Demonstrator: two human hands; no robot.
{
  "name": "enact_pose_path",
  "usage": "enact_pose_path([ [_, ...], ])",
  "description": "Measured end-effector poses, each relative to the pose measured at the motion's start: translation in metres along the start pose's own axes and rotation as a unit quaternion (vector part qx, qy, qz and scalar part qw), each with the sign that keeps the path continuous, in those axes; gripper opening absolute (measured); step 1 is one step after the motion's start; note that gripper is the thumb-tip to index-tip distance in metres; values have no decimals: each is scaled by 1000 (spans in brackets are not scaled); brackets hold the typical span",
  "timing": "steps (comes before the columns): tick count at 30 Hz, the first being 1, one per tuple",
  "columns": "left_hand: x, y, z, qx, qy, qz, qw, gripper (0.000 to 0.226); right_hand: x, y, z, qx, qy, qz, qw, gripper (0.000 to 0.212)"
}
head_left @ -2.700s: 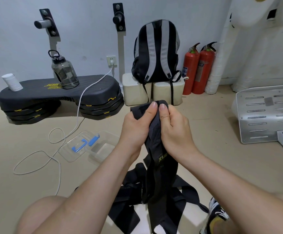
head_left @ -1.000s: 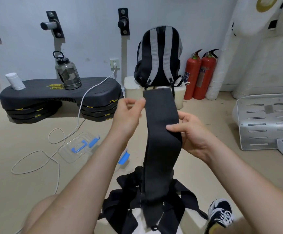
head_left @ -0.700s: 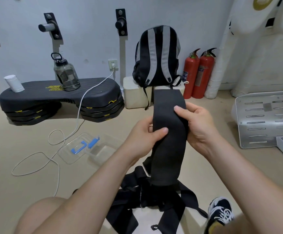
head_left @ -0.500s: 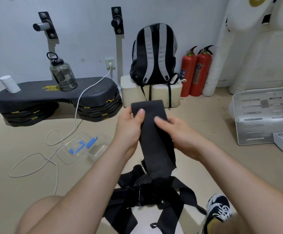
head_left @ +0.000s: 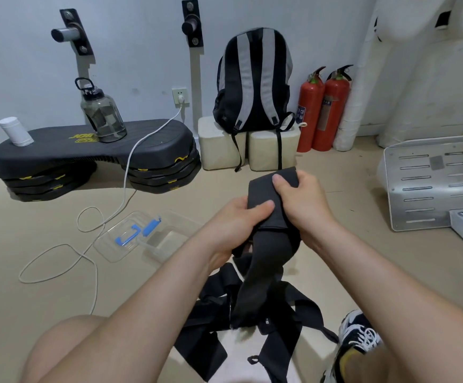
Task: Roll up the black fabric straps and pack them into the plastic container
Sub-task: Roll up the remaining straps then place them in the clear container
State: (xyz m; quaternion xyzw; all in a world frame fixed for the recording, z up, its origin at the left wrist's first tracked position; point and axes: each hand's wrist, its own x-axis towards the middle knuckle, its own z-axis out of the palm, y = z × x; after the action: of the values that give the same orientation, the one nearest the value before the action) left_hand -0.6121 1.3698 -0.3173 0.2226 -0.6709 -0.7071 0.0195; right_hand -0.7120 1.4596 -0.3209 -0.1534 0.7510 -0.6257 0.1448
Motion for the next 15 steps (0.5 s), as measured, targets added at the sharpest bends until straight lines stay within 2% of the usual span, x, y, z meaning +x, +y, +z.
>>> enact_pose_path([
  [4,4,0,-6,-43,75,43,995,19,-4,-8,-8,57,-104,61,991,20],
  [7,5,3,-10,-56,119,56,990,16,-8,-9,-12,-19,-181,73,981,20],
  [9,5,7,-10,-58,116,52,990,16,-6,-5,-12,-45,-174,67,981,23],
  [13,2,11,-11,-13,60,28,998,19,-1,0,-11,-70,-121,63,988,28],
  [15,2,9,-10,-7,67,37,997,19,-1,0,-10,-82,-102,42,991,36],
])
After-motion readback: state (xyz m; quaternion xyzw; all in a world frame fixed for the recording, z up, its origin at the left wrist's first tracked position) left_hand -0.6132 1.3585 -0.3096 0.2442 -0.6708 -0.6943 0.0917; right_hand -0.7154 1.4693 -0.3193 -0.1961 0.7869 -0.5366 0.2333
